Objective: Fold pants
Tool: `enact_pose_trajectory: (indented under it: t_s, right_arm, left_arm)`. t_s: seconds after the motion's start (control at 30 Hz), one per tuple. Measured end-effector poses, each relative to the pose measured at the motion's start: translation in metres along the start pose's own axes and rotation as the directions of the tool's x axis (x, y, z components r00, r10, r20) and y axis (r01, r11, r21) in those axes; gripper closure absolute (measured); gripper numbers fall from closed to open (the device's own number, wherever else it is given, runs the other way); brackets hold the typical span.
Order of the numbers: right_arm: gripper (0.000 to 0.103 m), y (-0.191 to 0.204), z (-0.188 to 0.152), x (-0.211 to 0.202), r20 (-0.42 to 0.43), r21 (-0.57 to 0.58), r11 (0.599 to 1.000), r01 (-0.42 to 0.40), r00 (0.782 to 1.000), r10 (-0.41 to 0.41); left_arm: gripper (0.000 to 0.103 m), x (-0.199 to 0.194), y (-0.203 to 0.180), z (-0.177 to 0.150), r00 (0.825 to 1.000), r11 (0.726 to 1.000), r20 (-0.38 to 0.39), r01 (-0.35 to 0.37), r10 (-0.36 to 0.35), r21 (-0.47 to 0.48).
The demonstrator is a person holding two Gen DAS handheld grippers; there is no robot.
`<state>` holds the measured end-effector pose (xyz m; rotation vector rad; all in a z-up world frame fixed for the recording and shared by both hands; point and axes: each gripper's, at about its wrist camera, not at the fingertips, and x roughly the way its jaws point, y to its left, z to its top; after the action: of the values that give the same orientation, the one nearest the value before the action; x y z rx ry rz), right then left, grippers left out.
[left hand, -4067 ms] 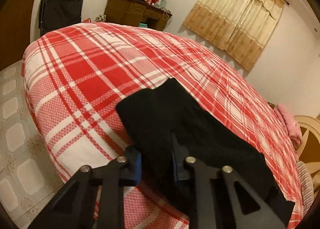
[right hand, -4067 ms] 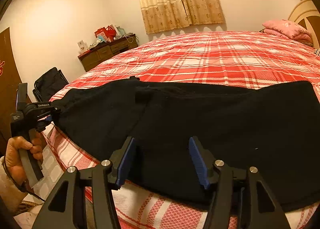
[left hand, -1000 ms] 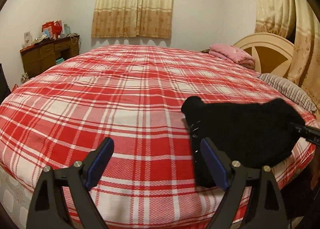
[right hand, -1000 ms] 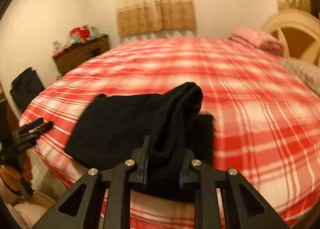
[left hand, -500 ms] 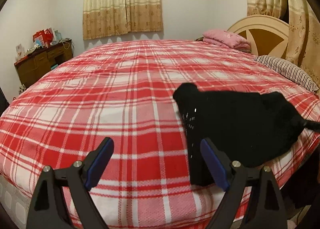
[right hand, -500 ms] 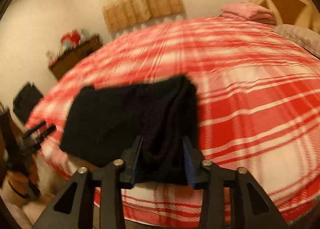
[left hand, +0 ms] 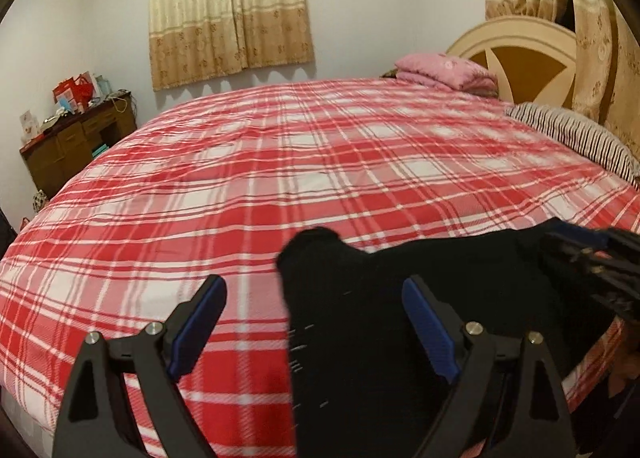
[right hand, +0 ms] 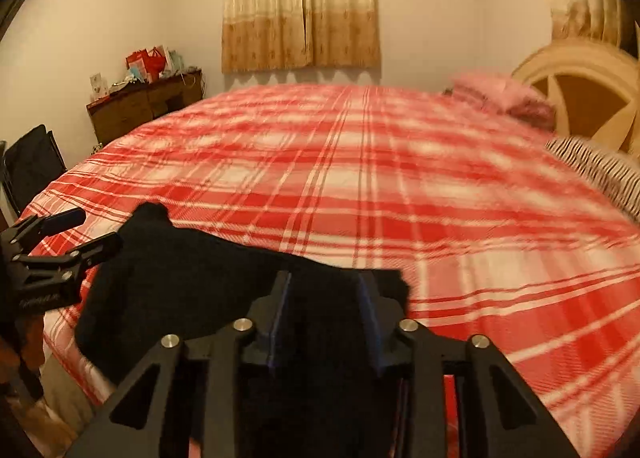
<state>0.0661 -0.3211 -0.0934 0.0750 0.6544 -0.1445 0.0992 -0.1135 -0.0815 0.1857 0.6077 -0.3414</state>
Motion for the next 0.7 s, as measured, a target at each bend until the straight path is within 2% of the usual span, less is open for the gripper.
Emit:
enact_pose_trajectory:
  t_s: [0.03, 0.13, 0.3, 0.47, 0.57, 0.63, 0.7]
  right_arm:
    - [0.069, -0.004, -0.003, 0.009, -0.023, 0.008, 1.000, 0.011, 1.000, -0.011]
    - [0.071, -0.009, -0.010, 0.013, -0.007, 0.005, 1.000, 0.021, 1.000, -0.021]
    - [0.071, -0.005, -0.011, 0.012, -0.006, 0.001, 0.999, 0.039, 0.999, -0.039]
    - [0.070, -0.003, -0.015, -0.027, 0.057, 0.028, 0.999, -0.029, 0.998, 0.028]
    - [0.070, 0.003, -0.030, -0.041, 0.019, -0.036, 0.999, 0.008, 1.000, -0.008]
    - [0.070, 0.000, -0.048, -0.042, -0.023, -0.036, 0.999, 0.025, 0.999, -0.026]
    - [0.069, -0.004, -0.064, -0.046, -0.001, -0.031, 0.999, 0.039, 0.999, -0.039]
  left_arm:
    - [0.008, 0.005, -0.004, 0.000, 1.000, 1.000, -0.011, -0.012, 0.013, 0.008]
    - [0.007, 0.021, -0.011, -0.005, 0.998, 0.999, -0.052, -0.030, 0.031, 0.018]
    - [0.000, 0.031, -0.008, -0.010, 0.997, 0.999, -0.072, -0.034, 0.031, -0.036]
    - [0.000, 0.032, -0.006, -0.010, 0.996, 0.999, -0.084, -0.025, 0.021, -0.044]
    - [0.000, 0.033, -0.007, -0.010, 0.996, 0.998, -0.081, -0.027, 0.023, -0.048]
    - [0.000, 0.033, -0.007, -0.012, 0.996, 0.998, -0.082, -0.024, 0.020, -0.056]
    - [0.000, 0.034, -0.008, -0.013, 0.996, 0.998, -0.087, -0.018, 0.013, -0.059]
